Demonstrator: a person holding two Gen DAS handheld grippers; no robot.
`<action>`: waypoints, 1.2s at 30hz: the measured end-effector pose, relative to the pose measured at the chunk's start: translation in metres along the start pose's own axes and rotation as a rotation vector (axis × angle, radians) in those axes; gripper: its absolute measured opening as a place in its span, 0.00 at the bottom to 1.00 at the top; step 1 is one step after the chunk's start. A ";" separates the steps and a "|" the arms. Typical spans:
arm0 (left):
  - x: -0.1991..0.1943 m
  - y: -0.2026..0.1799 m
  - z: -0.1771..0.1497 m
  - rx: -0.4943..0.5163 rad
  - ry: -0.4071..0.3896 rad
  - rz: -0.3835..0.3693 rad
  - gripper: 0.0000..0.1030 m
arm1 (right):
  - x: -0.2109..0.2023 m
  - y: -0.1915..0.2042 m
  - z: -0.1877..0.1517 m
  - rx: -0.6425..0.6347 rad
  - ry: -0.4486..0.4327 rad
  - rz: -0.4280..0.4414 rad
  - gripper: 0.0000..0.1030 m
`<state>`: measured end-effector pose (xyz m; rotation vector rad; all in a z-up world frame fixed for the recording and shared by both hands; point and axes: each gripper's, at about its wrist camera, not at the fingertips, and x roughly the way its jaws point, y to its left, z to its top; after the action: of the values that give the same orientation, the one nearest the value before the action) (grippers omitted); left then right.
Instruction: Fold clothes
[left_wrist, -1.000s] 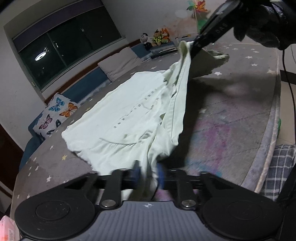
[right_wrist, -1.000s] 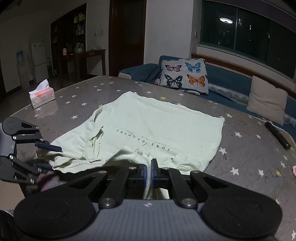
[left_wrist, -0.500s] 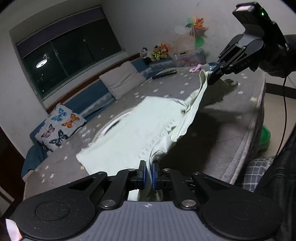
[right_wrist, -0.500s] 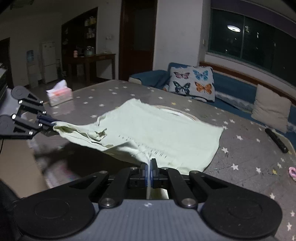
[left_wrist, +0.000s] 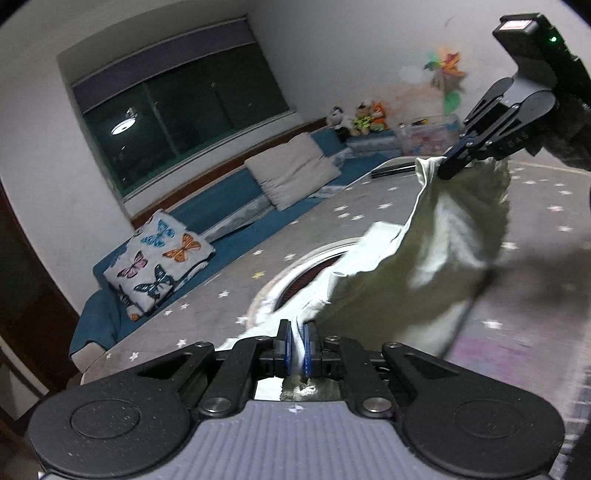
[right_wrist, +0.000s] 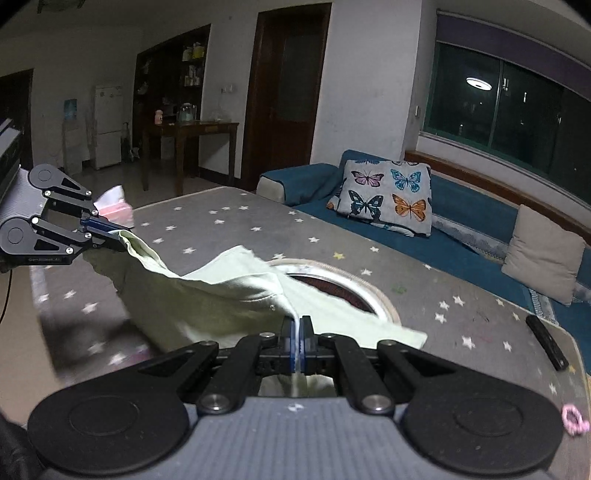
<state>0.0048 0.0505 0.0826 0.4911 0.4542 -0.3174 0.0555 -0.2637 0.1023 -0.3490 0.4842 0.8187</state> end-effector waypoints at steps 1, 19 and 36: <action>0.013 0.008 0.003 -0.006 0.011 -0.001 0.07 | 0.013 -0.007 0.006 -0.001 0.010 -0.001 0.02; 0.208 0.091 -0.005 -0.202 0.233 0.007 0.12 | 0.239 -0.112 0.014 0.186 0.237 -0.057 0.04; 0.165 0.122 -0.014 -0.458 0.180 0.064 0.47 | 0.179 -0.147 -0.003 0.372 0.172 -0.105 0.29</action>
<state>0.1895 0.1301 0.0370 0.0864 0.6638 -0.1001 0.2715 -0.2501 0.0201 -0.0985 0.7588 0.5833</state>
